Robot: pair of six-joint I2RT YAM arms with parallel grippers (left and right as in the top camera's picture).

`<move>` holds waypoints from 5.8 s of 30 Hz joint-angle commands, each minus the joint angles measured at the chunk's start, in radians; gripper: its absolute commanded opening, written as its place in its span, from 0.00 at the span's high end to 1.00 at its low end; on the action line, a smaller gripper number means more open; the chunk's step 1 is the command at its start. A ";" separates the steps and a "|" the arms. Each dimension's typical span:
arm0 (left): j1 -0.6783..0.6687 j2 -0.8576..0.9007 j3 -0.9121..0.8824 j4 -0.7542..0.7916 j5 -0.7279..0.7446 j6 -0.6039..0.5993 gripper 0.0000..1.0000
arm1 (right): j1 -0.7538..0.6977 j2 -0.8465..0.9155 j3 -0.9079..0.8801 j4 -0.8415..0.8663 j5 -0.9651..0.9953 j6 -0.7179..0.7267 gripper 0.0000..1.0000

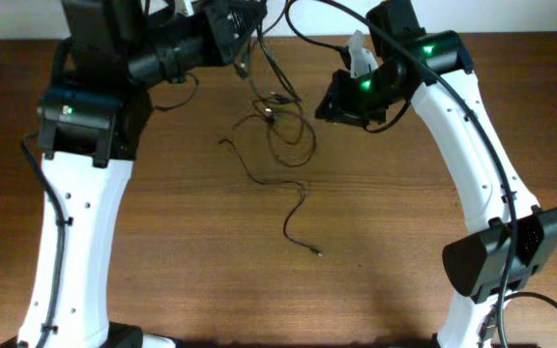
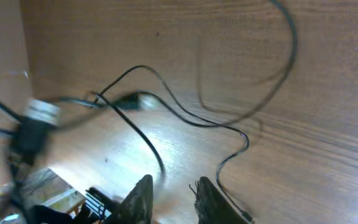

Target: Untangle cables

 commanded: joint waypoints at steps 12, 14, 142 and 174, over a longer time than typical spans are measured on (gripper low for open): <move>0.039 -0.065 0.017 0.072 0.024 -0.058 1.00 | 0.013 0.008 -0.164 0.085 -0.335 -0.078 0.21; 0.039 -0.065 0.017 0.069 0.025 -0.058 1.00 | 0.028 0.008 -0.227 0.114 -0.346 -0.069 0.21; 1.146 0.315 -0.070 -0.568 -0.674 0.084 1.00 | -0.459 0.090 0.295 -0.417 0.341 -0.188 0.01; -0.093 -0.076 -0.425 -0.331 -0.529 0.429 0.00 | -0.387 -0.213 0.295 -0.417 0.206 -0.297 0.03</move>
